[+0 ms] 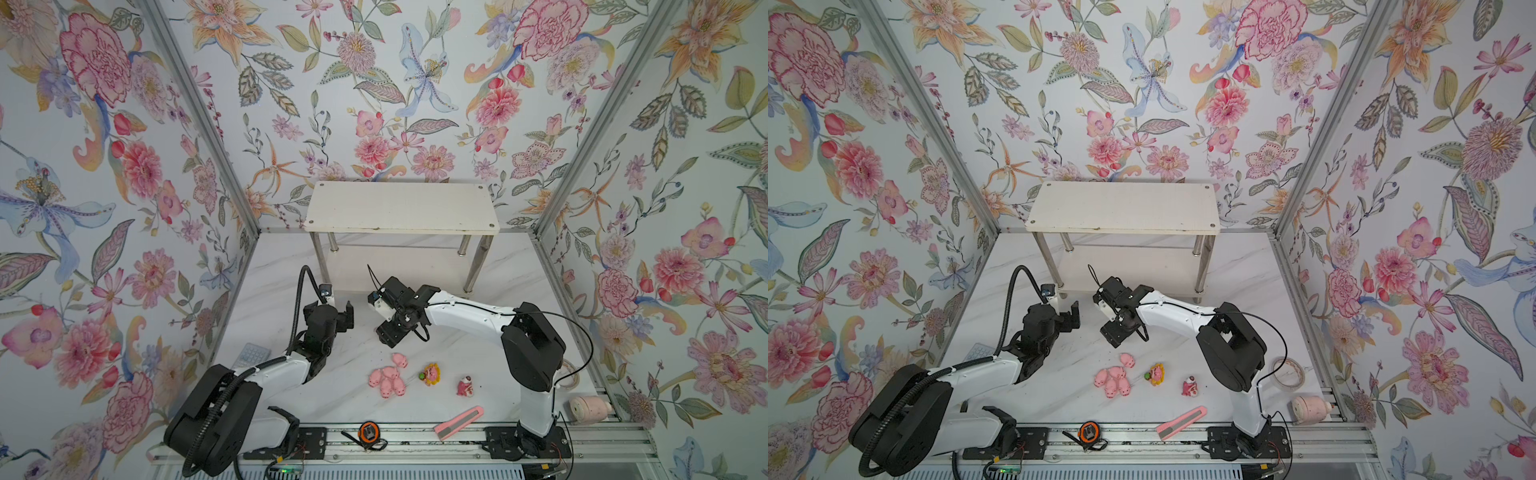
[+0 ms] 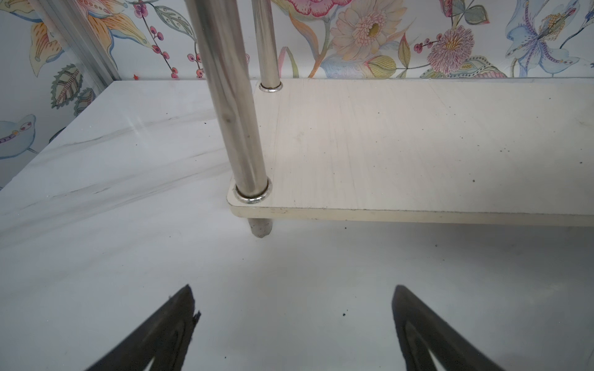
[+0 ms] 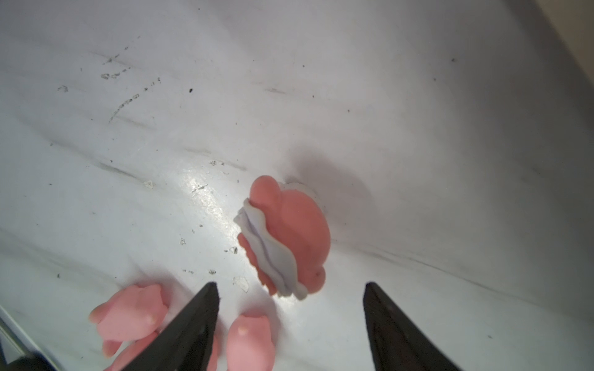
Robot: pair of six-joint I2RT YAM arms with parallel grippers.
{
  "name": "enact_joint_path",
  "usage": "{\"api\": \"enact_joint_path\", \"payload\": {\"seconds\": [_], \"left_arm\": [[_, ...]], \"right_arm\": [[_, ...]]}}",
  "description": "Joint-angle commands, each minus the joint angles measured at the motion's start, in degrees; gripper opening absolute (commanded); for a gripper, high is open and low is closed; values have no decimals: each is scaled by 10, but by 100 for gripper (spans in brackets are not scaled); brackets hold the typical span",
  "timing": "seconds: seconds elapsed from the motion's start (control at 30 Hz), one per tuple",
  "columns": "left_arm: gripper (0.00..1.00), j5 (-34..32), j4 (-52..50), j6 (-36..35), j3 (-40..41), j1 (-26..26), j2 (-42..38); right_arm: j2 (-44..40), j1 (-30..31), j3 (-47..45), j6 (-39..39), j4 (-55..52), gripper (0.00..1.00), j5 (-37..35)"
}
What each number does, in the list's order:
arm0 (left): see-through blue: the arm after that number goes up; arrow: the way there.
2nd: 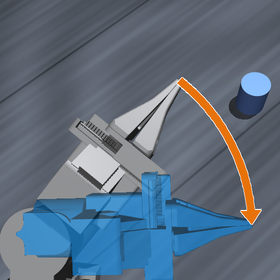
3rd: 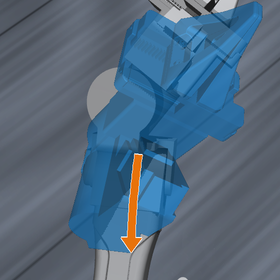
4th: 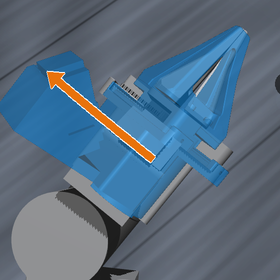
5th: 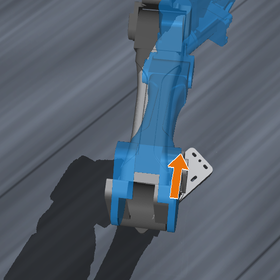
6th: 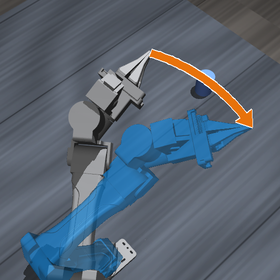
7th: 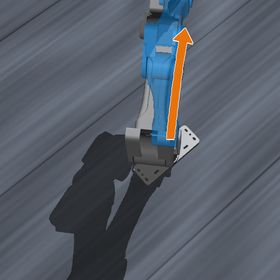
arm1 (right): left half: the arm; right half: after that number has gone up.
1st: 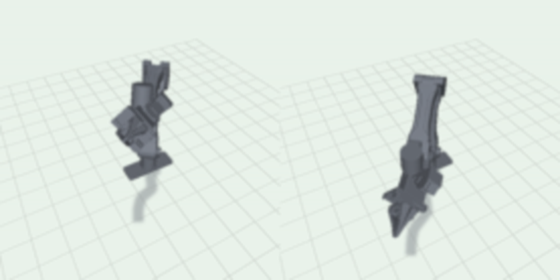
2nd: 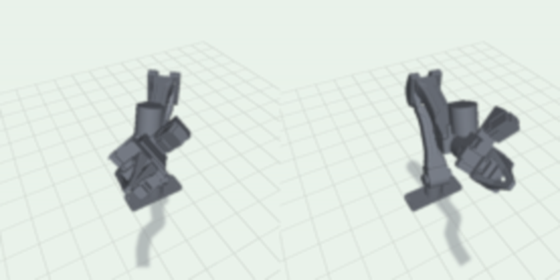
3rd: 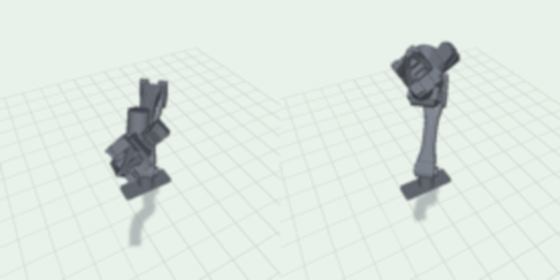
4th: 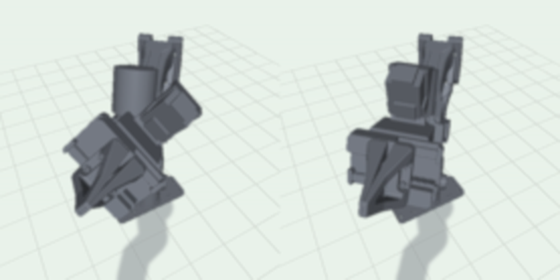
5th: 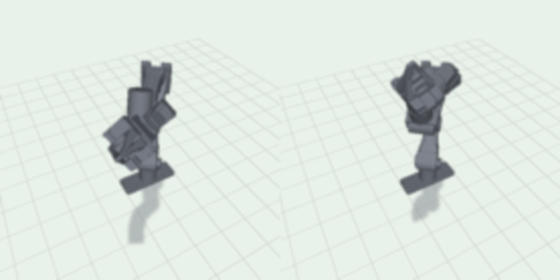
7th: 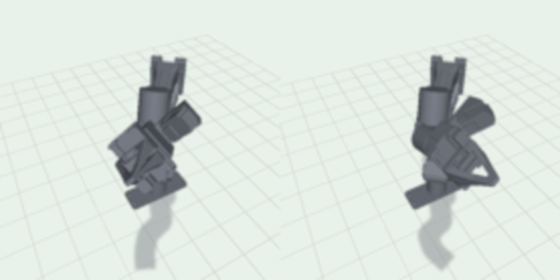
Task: Organize plastic toys on shelves
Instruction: Place the plastic toy on the shelf.
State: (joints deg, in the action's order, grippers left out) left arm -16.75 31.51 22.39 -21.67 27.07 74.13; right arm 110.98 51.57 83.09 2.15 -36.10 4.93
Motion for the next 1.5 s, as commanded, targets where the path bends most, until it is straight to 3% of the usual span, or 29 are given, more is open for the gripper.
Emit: {"api": "enact_joint_path", "payload": {"seconds": [0.0,0.1,0.23,0.4,0.7,0.87,1.1,1.47], "left_arm": [[97,0,-7,5,10,3,-22],[97,-3,-23,-3,8,0,-37],[97,-5,-42,-2,11,-18,-70],[98,-2,-56,-3,19,-39,-105],[98,9,-76,-7,21,-57,-128],[98,11,-85,-8,18,-62,-136],[98,4,-103,-3,19,-66,-159],[97,-9,-133,-2,11,-72,-165]], "right_arm": [[-9,-7,-5,-21,19,76,27],[10,-10,5,-41,28,73,40],[38,-12,28,-61,28,59,64],[57,-12,36,-72,31,53,75],[73,-16,50,-114,46,28,74],[77,-17,97,-178,50,25,83],[120,-25,229,-267,51,22,66],[230,-48,410,-307,50,22,57]]}}
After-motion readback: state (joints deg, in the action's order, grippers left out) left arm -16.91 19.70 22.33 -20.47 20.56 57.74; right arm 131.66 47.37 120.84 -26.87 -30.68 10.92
